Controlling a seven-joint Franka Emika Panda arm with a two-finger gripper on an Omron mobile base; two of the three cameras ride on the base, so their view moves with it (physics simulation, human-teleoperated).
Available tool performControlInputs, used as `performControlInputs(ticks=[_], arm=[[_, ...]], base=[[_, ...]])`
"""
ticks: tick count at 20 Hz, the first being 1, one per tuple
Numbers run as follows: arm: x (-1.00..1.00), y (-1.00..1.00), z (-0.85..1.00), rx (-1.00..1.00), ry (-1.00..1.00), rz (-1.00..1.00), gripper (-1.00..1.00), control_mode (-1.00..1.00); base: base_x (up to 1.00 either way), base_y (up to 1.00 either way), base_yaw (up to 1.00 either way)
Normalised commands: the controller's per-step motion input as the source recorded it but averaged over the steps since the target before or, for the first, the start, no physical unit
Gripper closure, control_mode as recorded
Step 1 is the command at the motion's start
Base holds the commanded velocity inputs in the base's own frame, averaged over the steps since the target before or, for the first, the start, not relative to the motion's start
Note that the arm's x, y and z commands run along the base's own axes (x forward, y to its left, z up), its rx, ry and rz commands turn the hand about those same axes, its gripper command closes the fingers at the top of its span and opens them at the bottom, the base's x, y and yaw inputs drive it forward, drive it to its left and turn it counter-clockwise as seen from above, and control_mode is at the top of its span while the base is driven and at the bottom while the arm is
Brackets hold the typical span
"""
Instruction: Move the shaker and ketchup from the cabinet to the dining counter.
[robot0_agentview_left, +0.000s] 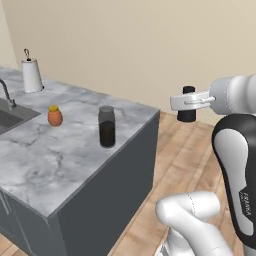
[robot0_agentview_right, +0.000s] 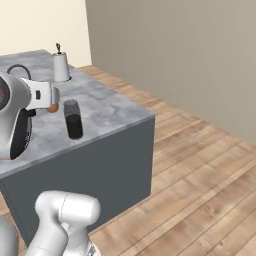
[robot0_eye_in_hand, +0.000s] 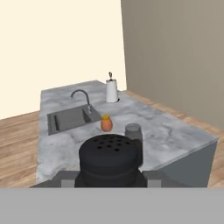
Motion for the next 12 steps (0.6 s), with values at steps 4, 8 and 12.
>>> performControlInputs(ticks=[4,8,12], arm=[[0.0,0.0,0.0,0.0,0.0,0.0,1.0,1.0],[0.0,0.0,0.0,0.0,0.0,0.0,1.0,1.0],[0.0,0.0,0.0,0.0,0.0,0.0,1.0,1.0]], base=[[0.28,-0.56,0.19],[0.3,-0.48,0.28],[0.3,-0.45,0.32]])
